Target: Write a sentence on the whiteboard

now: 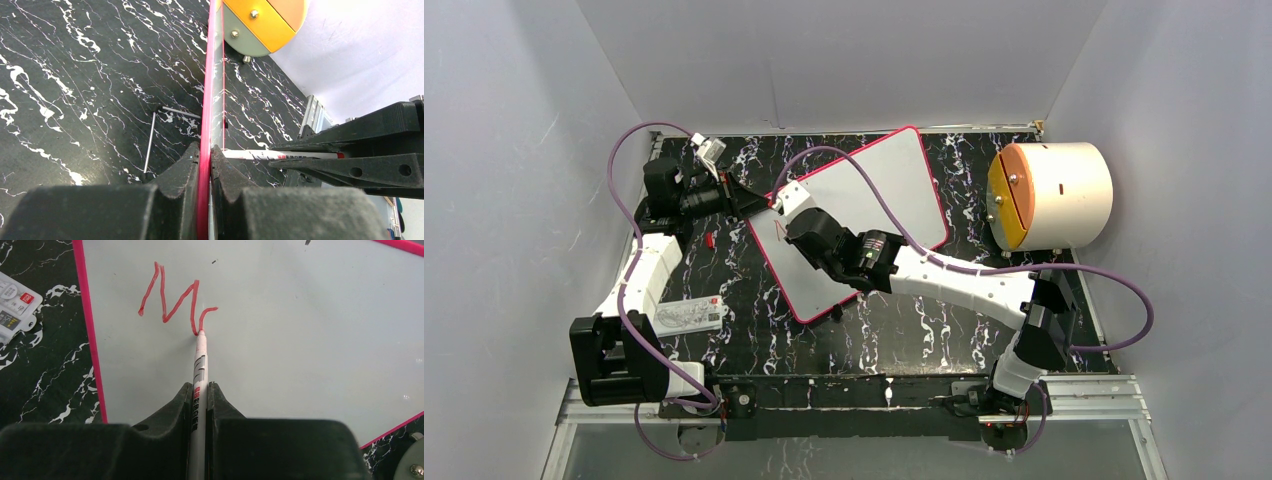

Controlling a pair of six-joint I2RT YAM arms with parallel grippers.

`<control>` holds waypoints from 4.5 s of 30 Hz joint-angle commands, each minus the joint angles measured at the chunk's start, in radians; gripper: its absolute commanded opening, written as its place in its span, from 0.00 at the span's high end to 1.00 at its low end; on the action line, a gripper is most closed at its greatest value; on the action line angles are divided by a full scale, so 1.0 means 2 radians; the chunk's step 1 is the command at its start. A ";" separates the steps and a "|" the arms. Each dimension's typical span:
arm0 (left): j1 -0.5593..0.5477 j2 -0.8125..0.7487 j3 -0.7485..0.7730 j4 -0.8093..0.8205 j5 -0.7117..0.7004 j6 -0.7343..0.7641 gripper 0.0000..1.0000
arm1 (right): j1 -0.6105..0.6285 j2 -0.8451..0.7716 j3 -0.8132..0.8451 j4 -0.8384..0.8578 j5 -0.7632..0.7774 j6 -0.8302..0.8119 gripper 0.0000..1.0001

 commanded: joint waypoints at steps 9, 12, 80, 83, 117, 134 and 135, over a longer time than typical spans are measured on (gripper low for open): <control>-0.015 0.013 -0.010 -0.051 -0.002 0.022 1.00 | -0.005 -0.010 -0.020 0.017 0.049 0.008 1.00; -0.015 0.013 -0.009 -0.051 -0.001 0.022 1.00 | -0.005 -0.012 -0.022 0.027 0.054 0.008 1.00; -0.015 0.013 -0.010 -0.053 -0.006 0.024 1.00 | -0.004 -0.060 -0.056 0.095 0.031 -0.021 1.00; -0.015 0.013 -0.010 -0.054 -0.006 0.024 1.00 | -0.005 -0.062 -0.066 0.105 0.042 -0.028 1.00; -0.015 0.014 -0.010 -0.054 -0.005 0.025 1.00 | -0.019 -0.043 -0.065 0.148 0.040 -0.040 1.00; -0.015 0.013 -0.010 -0.054 -0.006 0.026 1.00 | -0.021 -0.041 -0.064 0.063 0.017 -0.001 1.00; -0.015 0.013 -0.009 -0.054 -0.006 0.026 1.00 | -0.021 -0.042 -0.065 0.061 0.018 0.001 1.00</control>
